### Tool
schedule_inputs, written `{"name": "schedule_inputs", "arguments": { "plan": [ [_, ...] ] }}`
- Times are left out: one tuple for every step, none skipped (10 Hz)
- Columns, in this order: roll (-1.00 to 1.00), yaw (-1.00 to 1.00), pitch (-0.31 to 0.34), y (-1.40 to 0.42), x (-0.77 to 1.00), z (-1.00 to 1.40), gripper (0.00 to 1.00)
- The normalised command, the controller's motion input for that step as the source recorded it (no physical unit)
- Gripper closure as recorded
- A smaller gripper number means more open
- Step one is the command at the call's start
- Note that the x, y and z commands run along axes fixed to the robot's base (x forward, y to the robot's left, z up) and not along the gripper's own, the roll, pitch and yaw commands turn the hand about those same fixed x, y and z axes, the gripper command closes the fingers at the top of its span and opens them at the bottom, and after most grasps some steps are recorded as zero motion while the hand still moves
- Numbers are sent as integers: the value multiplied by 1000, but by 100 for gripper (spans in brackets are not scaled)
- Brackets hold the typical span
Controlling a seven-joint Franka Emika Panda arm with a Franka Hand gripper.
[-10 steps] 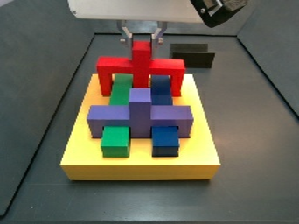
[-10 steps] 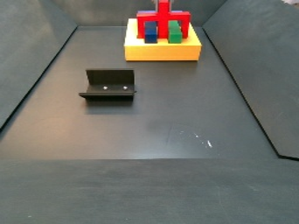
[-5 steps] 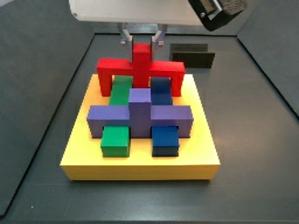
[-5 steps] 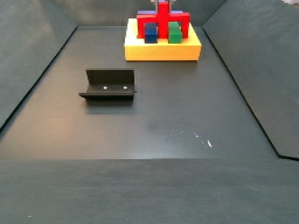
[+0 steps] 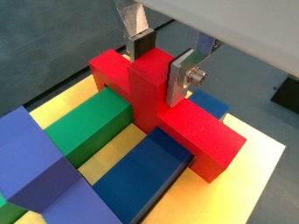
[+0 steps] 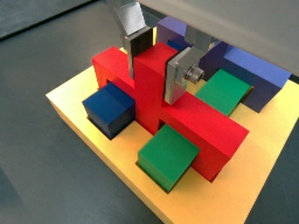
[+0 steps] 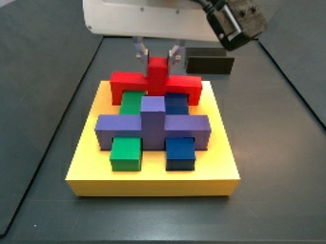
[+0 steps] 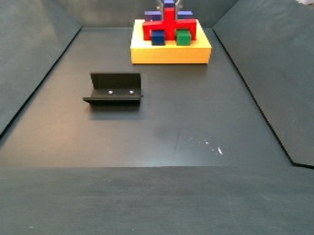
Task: Pick up the red object. Move up. Place the red object on the fixture. Regrasp the red object. Move to above the board. Insert the red object.
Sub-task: Insert the red object.
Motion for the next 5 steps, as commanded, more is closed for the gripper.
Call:
{"name": "schedule_inputs", "arguments": {
  "plan": [
    [-80, 0, -114, 63, -106, -460, 100],
    [-119, 0, -154, 71, -154, -474, 100],
    [-154, 0, -167, 86, -166, -471, 100],
    [-173, 0, -164, 49, -137, -394, 100],
    [-20, 0, -4, 0, 0, -37, 100]
  ]
}}
